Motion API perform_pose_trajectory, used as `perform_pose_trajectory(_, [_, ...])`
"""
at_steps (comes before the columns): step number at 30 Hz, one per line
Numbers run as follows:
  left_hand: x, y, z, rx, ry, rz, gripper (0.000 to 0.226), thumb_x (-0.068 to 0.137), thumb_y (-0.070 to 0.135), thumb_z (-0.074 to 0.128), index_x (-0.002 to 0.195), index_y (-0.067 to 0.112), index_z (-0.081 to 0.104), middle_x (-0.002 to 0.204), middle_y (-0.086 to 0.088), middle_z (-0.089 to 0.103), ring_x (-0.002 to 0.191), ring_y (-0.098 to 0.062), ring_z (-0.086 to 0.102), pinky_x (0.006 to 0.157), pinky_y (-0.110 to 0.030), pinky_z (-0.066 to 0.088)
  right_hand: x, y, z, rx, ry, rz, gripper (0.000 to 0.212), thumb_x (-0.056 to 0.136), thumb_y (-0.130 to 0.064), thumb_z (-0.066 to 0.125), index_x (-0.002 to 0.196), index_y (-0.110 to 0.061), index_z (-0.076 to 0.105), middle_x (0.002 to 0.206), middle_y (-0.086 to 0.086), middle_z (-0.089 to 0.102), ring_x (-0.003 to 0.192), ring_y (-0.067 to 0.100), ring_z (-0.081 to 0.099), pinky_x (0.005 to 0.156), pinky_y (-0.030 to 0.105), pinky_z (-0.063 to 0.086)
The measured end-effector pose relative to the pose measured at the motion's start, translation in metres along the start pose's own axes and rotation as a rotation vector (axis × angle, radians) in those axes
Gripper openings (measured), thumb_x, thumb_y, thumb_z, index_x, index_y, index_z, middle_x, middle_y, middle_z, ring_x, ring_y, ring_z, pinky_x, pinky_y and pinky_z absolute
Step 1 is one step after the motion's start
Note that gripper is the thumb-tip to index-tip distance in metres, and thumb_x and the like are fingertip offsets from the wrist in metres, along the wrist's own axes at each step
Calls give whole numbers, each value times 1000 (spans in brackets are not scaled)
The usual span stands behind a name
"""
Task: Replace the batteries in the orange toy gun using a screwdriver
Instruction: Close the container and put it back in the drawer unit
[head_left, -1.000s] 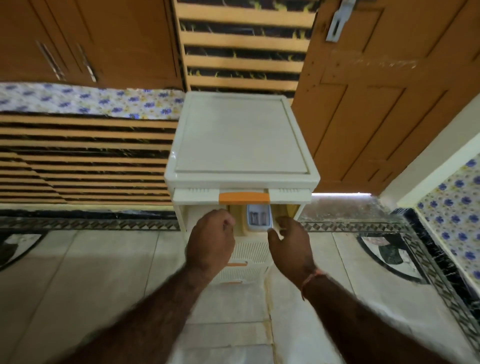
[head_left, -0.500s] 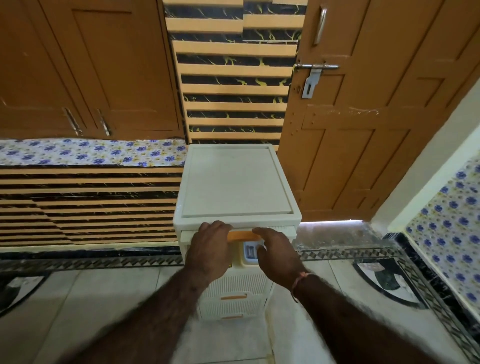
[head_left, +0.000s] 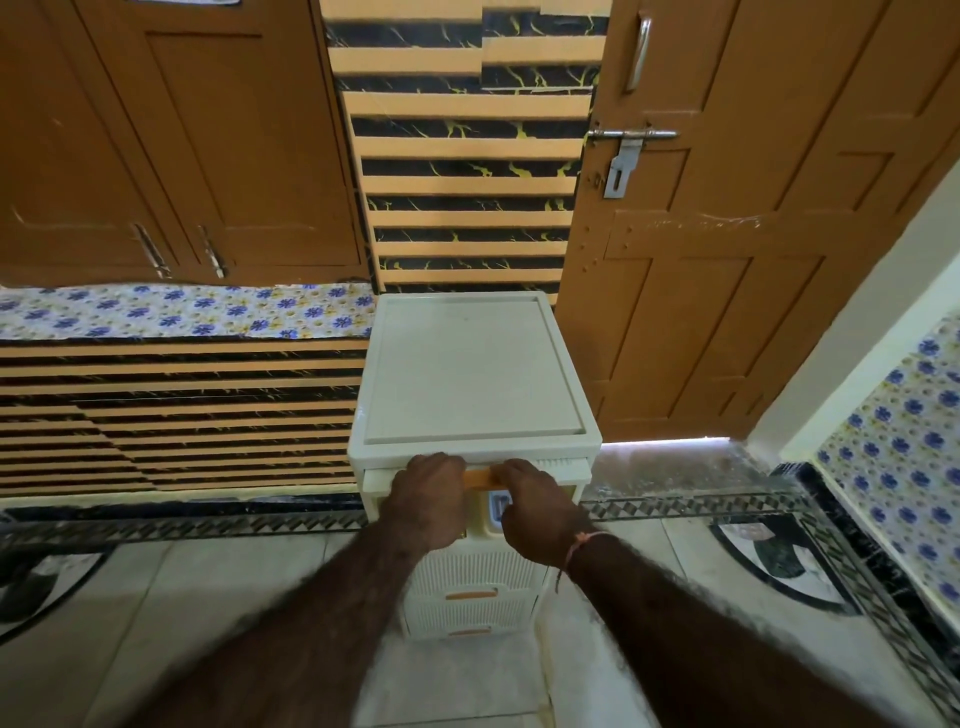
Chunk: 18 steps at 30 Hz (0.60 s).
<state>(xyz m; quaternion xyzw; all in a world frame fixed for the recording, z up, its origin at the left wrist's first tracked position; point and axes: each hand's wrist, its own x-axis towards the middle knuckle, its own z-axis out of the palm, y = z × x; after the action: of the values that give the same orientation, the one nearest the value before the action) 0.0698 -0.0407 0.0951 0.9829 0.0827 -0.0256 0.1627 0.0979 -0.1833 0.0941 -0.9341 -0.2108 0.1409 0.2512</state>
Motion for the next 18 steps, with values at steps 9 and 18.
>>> perform_pose_trajectory(9, [-11, -4, 0, 181, 34, 63, 44, 83, 24, 66, 125, 23, 55, 125, 3, 55, 115, -17, 47, 102, -35, 45, 3, -10, -10, -101, -71, 1, 54, 86, -13, 59, 138, -15, 46, 140, 7, 49, 125, 28, 45, 109, 43, 40])
perform_pose_trajectory(18, [2, -7, -8, 90, -82, 6, 32, 82, 20, 68, 113, 23, 63, 116, 4, 63, 113, -18, 52, 104, -40, 45, 18, -12, -7, -30, -101, 59, 47, 80, -18, 64, 126, -12, 53, 129, 11, 57, 117, 29, 56, 103, 40, 47])
